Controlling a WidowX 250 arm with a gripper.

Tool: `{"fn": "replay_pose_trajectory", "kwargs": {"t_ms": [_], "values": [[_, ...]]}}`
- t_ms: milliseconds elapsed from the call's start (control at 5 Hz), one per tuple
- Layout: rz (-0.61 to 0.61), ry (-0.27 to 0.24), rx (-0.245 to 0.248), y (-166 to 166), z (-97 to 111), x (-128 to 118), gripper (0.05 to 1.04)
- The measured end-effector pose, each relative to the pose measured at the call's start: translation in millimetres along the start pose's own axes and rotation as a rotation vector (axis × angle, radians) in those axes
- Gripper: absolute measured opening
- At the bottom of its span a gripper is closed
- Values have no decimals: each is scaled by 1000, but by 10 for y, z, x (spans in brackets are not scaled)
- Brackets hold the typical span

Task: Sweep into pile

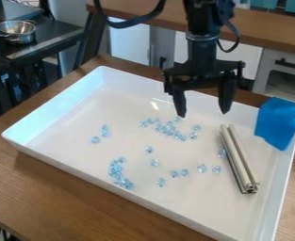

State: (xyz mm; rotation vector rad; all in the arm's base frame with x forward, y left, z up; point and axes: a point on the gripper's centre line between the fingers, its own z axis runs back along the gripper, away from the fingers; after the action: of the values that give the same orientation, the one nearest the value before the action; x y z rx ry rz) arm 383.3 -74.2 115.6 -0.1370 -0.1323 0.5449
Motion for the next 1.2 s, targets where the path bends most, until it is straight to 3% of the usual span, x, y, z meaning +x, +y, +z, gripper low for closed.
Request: {"fn": "replay_pose_trajectory", "kwargs": {"t_ms": [200,600,1200], "values": [[7,29,25,33,-131,-25,1000],[-32,-9,48,-166,-244,-143,999],[-33,-39,69,-423,-451,-110,999]]}}
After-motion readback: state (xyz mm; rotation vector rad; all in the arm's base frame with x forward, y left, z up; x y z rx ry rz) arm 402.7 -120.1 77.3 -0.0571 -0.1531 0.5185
